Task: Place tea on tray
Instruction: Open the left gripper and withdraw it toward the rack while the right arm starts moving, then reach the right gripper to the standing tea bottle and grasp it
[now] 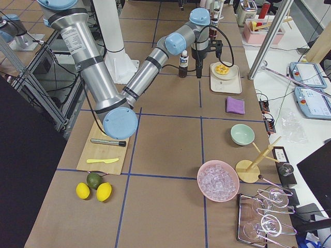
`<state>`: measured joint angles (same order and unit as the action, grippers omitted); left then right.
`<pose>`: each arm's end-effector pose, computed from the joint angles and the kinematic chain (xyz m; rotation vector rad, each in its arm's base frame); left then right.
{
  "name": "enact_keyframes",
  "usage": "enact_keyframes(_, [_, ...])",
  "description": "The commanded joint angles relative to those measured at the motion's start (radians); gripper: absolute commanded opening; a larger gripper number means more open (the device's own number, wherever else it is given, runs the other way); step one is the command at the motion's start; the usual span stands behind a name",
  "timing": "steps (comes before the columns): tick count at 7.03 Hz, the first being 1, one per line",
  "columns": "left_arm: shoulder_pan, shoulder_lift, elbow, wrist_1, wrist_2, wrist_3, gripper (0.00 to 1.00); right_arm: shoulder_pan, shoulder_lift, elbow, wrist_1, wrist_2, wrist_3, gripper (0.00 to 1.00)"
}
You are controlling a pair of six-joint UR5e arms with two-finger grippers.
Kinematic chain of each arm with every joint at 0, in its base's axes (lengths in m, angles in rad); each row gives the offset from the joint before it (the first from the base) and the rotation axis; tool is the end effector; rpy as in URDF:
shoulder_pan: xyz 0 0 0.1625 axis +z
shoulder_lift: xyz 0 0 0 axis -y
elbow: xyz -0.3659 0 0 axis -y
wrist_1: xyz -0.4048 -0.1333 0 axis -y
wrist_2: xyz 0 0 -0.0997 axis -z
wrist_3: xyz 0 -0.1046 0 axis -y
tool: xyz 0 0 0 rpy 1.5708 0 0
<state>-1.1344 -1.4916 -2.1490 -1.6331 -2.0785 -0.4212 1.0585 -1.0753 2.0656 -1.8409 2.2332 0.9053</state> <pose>0.1195 -0.4513 0.3578 0.2940 0.6779 0.1570 -0.1974 -0.4917 0.1421 0.1139 -0.9301 0.1254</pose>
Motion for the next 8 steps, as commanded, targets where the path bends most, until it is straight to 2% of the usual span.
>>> enact_keyframes(1, [-0.143, 0.007, 0.14, 0.001, -0.092, 0.268, 1.0, -0.215, 0.124, -0.001, -0.009, -0.201, 0.207, 1.0])
enact_keyframes(3, [-0.149, 0.007, 0.167, -0.001, -0.083, 0.274, 1.0, -0.381, 0.208, -0.036, -0.009, -0.346, 0.315, 1.0])
enact_keyframes(6, [-0.191, 0.037, 0.185, 0.001, -0.088, 0.327, 1.0, -0.463, 0.349, -0.206, -0.009, -0.414, 0.336, 1.0])
enact_keyframes(8, [-0.199, 0.039, 0.193, 0.001, -0.089, 0.334, 1.0, -0.489, 0.373, -0.237, -0.008, -0.428, 0.336, 0.98])
